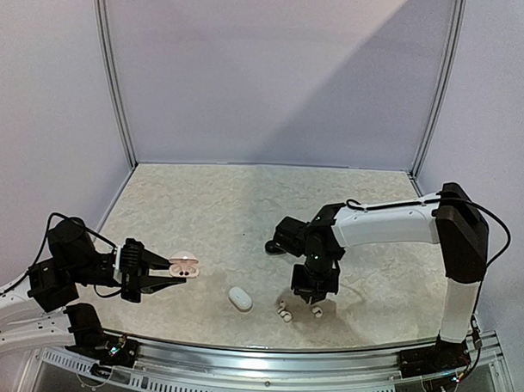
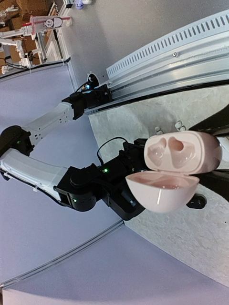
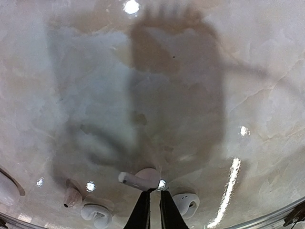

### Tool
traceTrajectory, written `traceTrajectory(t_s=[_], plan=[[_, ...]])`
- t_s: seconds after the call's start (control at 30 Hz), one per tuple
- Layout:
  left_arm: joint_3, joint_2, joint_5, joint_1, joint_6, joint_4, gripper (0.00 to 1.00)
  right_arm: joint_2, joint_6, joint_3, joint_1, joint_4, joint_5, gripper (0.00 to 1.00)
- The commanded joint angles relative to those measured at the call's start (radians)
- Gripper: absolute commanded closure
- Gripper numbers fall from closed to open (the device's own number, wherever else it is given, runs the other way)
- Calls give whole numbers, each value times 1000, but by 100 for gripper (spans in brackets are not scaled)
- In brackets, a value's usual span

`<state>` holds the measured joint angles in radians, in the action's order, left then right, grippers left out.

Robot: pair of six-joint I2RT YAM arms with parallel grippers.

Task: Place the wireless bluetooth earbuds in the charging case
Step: Pick up the right earbud from the corner of the board.

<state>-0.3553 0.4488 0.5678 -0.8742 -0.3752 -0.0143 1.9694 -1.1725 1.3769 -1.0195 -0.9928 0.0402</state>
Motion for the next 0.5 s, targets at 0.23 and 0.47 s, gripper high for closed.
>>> traceTrajectory(t_s=[0.23, 0.47], plan=[[9, -4, -2, -5, -18, 11, 100, 50, 55, 67, 23, -12, -35, 88], [10, -3, -3, -5, -21, 11, 100, 52, 87, 82, 38, -41, -84, 83]])
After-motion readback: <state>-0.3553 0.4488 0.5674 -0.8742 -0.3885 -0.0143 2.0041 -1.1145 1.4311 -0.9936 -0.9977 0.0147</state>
